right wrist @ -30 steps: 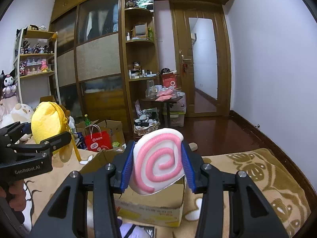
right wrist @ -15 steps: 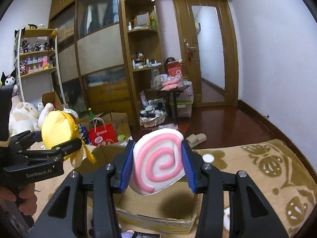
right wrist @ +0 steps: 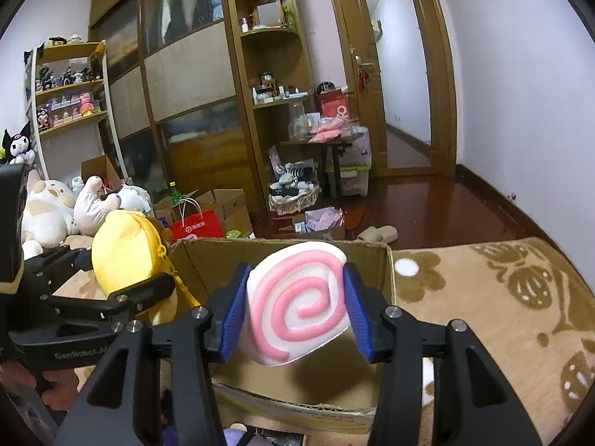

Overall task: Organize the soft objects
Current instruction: 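Lift the yellow plush with the left tool while the right tool carries the swirl cushion over the box, then open both tools to drop the yellow plush and swirl cushion into the box, then withdraw both tools from the box back toward the remaining plush toys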

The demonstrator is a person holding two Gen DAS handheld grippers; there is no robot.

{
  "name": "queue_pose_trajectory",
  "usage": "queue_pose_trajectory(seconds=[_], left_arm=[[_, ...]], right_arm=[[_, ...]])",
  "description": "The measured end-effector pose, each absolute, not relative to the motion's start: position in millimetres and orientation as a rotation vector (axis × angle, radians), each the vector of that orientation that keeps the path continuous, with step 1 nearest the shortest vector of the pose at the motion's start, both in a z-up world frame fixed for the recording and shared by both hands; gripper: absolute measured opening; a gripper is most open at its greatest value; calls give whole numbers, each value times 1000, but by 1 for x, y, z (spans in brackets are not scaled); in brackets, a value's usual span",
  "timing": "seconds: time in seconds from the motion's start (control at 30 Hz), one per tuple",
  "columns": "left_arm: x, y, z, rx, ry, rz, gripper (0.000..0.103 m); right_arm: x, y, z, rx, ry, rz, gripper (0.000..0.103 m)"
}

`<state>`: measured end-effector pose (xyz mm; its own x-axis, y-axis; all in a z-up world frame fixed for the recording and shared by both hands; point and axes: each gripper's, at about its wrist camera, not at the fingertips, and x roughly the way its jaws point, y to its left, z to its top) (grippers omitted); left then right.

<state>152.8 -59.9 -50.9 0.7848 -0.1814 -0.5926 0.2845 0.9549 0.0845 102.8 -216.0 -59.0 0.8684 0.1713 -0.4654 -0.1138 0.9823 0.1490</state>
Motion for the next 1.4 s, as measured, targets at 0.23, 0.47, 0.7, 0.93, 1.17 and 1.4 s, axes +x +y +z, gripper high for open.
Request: queue_pose_trajectory(seconds=[0.23, 0.47, 0.7, 0.93, 1.17, 1.4], left_arm=[[155, -65, -61, 193, 647, -270, 83], [153, -63, -62, 184, 658, -260, 95], [151, -55, -56, 167, 667, -249, 98], [141, -46, -47, 157, 672, -228, 99], [124, -43, -39, 180, 693, -217, 99], [100, -33, -25, 161, 717, -189, 99]], right_arm=[[108, -225, -65, 150, 522, 138, 56], [105, -230, -66, 170, 537, 132, 60], [101, -230, -65, 176, 544, 137, 72], [86, -225, -55, 153, 525, 130, 90], [66, -223, -42, 148, 512, 118, 101], [44, -226, -30, 164, 507, 103, 102]])
